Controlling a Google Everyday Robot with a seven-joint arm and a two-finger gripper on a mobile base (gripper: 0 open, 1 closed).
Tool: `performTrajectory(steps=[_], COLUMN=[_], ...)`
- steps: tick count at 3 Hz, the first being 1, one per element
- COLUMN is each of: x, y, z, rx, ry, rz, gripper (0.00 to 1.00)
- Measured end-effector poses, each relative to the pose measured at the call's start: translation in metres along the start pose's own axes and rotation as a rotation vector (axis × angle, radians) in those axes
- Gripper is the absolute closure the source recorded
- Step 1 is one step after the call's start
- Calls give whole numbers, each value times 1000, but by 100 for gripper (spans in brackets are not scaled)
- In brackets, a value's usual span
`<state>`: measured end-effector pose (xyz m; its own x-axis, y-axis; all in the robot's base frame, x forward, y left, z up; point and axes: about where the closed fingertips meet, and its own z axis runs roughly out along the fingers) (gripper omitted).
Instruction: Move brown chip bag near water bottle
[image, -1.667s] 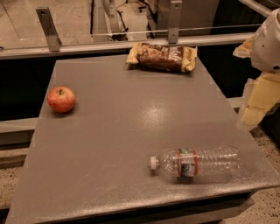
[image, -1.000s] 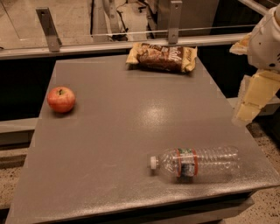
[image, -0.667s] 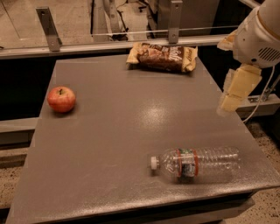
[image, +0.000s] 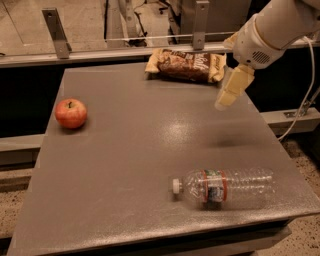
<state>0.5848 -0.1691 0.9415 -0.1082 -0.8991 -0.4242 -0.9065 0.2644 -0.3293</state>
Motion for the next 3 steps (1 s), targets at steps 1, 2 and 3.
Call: performTrajectory(steps=[1, 2, 3], x=[-5, -7, -2], y=[-45, -86, -116], z=[36, 72, 102], rx=[40, 78, 102], ry=[-65, -112, -138], rz=[20, 46, 78], gripper=[0, 0, 0])
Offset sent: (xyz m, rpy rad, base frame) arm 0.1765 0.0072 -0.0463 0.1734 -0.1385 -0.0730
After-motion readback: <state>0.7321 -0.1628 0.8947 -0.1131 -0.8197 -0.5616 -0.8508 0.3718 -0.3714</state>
